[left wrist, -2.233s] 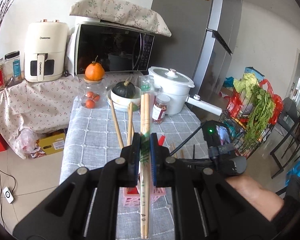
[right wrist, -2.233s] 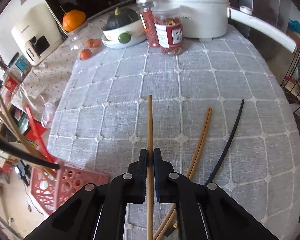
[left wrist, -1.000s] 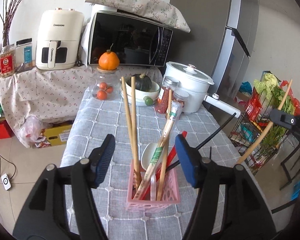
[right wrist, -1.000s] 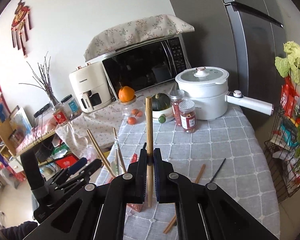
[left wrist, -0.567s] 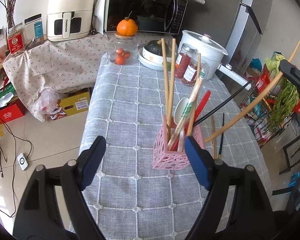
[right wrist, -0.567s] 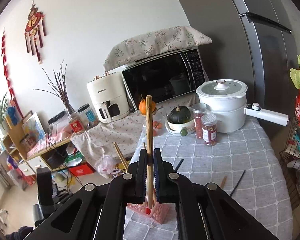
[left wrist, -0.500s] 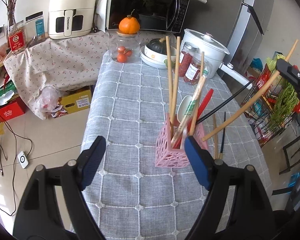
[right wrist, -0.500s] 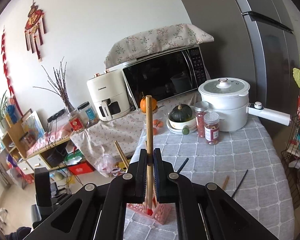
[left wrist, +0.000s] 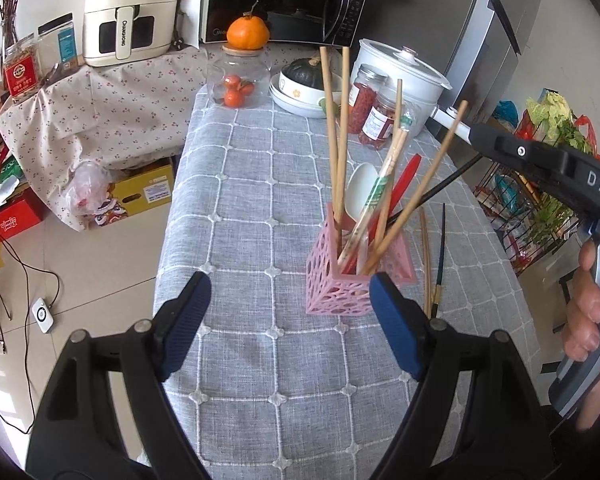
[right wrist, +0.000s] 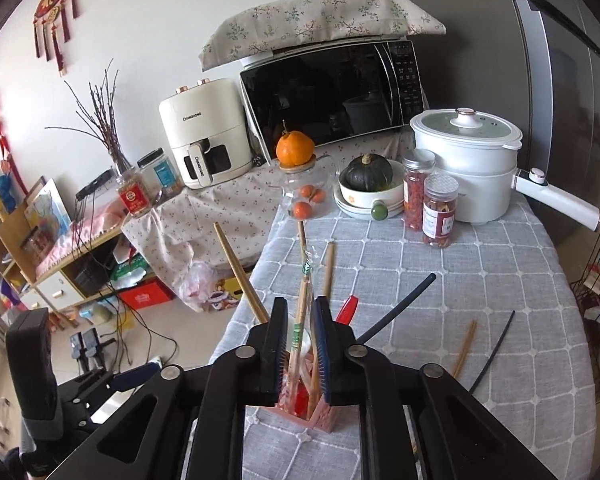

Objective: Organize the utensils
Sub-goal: 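Move the right tool to the table and grasp the black chopstick, then lift the black chopstick with the right tool while the left tool grasps a wooden chopstick, then carry both chopsticks to the pink basket and open both tools to release them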

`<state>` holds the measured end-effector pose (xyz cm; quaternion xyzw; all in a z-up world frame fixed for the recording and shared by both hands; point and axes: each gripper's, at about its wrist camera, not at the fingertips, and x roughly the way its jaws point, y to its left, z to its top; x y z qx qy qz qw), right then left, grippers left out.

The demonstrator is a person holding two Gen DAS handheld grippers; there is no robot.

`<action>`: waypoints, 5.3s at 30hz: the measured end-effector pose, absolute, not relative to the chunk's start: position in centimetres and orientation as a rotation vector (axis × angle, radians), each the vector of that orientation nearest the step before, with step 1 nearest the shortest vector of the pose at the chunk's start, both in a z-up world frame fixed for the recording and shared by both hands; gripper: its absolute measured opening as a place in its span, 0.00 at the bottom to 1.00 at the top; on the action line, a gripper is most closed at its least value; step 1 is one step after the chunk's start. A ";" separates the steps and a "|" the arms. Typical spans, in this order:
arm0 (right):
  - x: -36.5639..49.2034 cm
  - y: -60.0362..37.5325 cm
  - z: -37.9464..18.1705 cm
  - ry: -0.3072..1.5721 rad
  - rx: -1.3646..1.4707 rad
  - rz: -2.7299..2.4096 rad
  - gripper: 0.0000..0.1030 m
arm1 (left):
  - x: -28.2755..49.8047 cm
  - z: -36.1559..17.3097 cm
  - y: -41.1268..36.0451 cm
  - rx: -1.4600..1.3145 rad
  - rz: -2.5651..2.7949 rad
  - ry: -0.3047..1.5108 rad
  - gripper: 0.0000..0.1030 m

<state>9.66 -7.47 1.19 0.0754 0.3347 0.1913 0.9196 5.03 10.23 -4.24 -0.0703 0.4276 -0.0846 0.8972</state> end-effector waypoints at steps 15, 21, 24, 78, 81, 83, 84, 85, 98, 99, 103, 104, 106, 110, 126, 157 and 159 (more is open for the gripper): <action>8.5 -16.9 1.2 0.676 0.162 0.220 0.57 | 4.9 -4.9 6.7 -0.110 -0.255 0.942 0.83; 9.4 -19.8 -2.1 0.775 0.131 0.139 0.60 | 4.9 -5.4 4.2 -0.069 -0.289 0.964 0.83; 10.2 -20.9 -4.2 0.832 0.119 0.105 0.61 | 4.9 -5.7 3.0 -0.048 -0.304 0.977 0.83; 14.5 -31.7 -12.2 1.157 0.393 0.026 0.06 | 15.2 -13.3 -15.8 0.221 -0.359 1.173 0.29; 14.7 -32.3 -12.9 1.171 0.429 0.025 0.06 | 17.6 -14.5 -16.1 0.221 -0.303 1.192 0.26; 14.8 -32.4 -12.9 1.172 0.432 0.035 0.06 | 18.8 -15.1 -16.5 0.219 -0.281 1.203 0.25; 14.8 -32.4 -12.9 1.170 0.430 0.039 0.06 | 19.3 -15.3 -16.6 0.223 -0.275 1.207 0.24; 14.9 -32.4 -12.7 1.168 0.428 0.042 0.06 | 19.7 -15.4 -16.7 0.225 -0.276 1.203 0.24; 14.5 -31.7 -12.0 1.155 0.428 0.055 0.06 | 21.4 -15.4 -18.2 0.265 -0.289 1.210 0.10; 14.4 -31.7 -11.8 1.150 0.430 0.055 0.06 | 21.0 -15.2 -18.2 0.263 -0.296 1.196 0.10; 13.4 -31.6 -10.9 1.125 0.446 0.058 0.06 | 18.1 -13.0 -17.9 0.275 -0.345 1.128 0.10; 13.1 -31.6 -10.6 1.116 0.447 0.060 0.06 | 17.4 -12.3 -17.7 0.278 -0.359 1.108 0.10; 12.4 -31.4 -9.7 1.092 0.448 0.057 0.06 | 15.8 -10.7 -17.2 0.278 -0.383 1.064 0.10; 11.0 -30.6 -7.8 1.029 0.441 0.046 0.06 | 12.8 -7.4 -15.8 0.270 -0.419 0.970 0.10; 7.7 -26.0 -2.0 0.850 0.313 0.052 0.06 | 4.2 0.6 -7.6 0.111 -0.470 0.634 0.10; 5.5 -16.7 3.6 0.715 0.177 0.304 0.06 | 5.0 1.9 2.9 0.089 -0.227 0.317 0.10; 5.4 -16.5 3.6 0.714 0.176 0.309 0.06 | 5.7 1.1 3.2 0.079 -0.224 0.351 0.10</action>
